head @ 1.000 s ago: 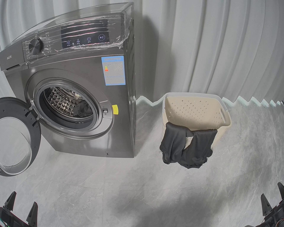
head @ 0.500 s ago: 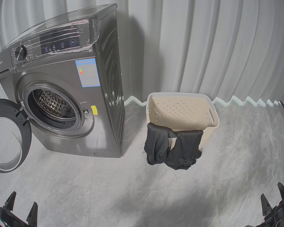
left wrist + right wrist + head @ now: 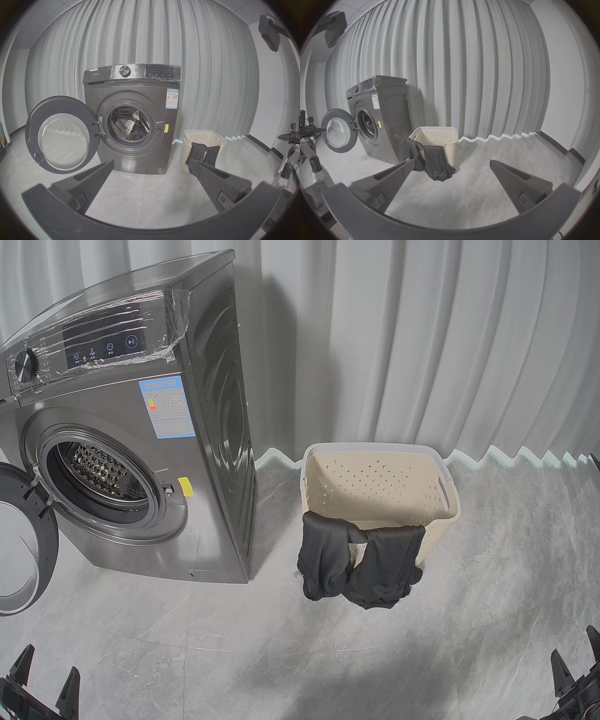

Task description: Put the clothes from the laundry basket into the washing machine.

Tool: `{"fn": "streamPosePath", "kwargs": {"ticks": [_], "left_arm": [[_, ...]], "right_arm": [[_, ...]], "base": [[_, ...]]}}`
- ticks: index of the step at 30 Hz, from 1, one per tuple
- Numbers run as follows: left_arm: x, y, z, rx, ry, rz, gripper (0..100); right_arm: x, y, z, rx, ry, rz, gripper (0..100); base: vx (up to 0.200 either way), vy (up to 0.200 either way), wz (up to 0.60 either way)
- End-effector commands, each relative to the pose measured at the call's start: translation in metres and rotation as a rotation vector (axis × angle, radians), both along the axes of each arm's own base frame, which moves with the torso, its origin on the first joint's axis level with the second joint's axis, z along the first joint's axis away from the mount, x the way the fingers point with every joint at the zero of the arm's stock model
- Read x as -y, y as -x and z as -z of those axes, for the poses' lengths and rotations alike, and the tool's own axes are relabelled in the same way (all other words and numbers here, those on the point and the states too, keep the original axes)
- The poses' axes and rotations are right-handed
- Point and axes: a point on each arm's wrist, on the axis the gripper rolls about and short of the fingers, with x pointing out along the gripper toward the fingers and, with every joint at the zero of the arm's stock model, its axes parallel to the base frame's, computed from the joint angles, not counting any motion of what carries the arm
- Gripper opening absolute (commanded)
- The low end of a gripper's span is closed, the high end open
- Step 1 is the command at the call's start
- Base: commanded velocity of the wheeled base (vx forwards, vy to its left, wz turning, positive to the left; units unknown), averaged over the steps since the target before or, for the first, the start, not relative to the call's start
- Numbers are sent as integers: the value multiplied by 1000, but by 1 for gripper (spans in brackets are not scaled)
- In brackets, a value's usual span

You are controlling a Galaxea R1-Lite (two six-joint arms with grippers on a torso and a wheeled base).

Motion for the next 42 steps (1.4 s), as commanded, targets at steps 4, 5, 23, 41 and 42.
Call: {"fn": "streamPosePath", "kwargs": {"ticks": [4,5,23,41,42], "left_arm": [[0,0,5,-1,0,0,100],[0,0,5,-1,0,0,100],[0,0,5,-1,-1,0,100],[0,0,5,-1,-1,0,100],[0,0,5,-1,-1,0,100]], "right_arm": [[0,0,3,2,0,0,100],[0,0,2,3,0,0,100],[0,0,3,2,1,0,100],[0,0,2,3,-1,11,100],[0,0,2,3,-4,20,100]], "base": [[0,0,0],[0,-200,0],[0,-122,0],[0,-111,0],[0,-200,0]]}}
